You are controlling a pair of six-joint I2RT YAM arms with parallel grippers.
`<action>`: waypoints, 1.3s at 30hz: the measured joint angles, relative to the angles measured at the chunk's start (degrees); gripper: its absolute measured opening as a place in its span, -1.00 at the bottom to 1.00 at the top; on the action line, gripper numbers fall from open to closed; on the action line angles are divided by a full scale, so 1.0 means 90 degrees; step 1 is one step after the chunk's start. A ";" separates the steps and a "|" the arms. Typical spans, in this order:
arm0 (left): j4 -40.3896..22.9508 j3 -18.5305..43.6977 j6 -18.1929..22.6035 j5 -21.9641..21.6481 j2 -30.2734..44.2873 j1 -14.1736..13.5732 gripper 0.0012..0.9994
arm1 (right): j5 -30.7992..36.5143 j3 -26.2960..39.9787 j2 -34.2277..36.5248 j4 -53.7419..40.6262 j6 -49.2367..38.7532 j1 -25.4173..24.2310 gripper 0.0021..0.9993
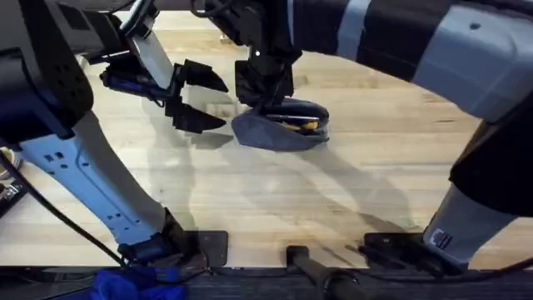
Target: Unzip the bag, pick up the pens from the table one at a time and place them inside, then zip the bag closed.
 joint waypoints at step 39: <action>0.0002 0.0000 0.0000 0.0000 0.0000 0.0000 0.91 | -0.0022 0.0561 0.0000 -0.0672 -0.0408 0.0012 -0.94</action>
